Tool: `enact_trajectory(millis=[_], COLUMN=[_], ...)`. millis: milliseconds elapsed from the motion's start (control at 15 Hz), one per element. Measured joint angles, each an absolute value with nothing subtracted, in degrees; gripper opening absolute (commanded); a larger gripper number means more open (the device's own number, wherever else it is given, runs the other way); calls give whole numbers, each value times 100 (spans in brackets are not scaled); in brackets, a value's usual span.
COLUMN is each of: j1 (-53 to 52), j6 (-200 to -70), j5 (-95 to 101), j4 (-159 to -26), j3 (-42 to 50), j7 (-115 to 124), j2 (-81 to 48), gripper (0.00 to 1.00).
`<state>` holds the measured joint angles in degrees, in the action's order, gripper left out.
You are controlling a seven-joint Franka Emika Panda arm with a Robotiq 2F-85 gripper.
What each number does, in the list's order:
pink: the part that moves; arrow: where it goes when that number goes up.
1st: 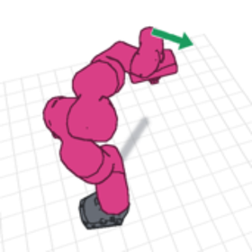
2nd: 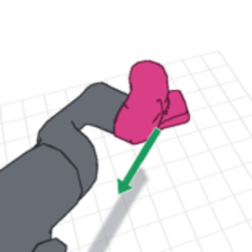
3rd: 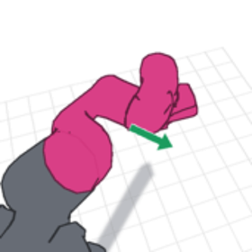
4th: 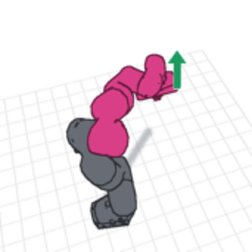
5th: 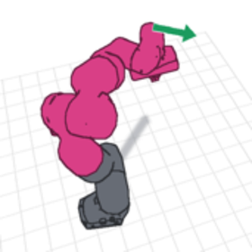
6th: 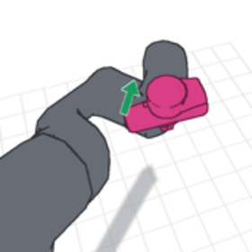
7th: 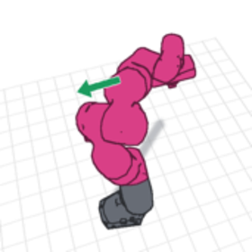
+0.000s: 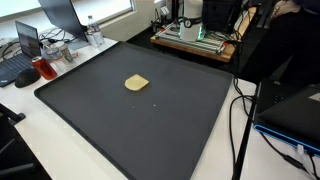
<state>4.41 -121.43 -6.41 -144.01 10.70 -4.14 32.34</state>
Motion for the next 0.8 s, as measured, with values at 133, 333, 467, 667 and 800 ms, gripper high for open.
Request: enact_trajectory(millis=[133, 333, 467, 667, 800], j1=[360, 73, -284, -954, -1403], j6=[-12057, -11740, -11517, -11329, -11298], j5=[-644, -665, -796, -1121, -1319], j4=[-14403, -14411, -14418, -14422, -14423], j3=[784, 340, 89, -274, -522], j7=[-402, -380, -409, -424, -435], j2=[3491, 4046, 4448, 4982, 5268], gripper=[100, 100, 100, 100, 100])
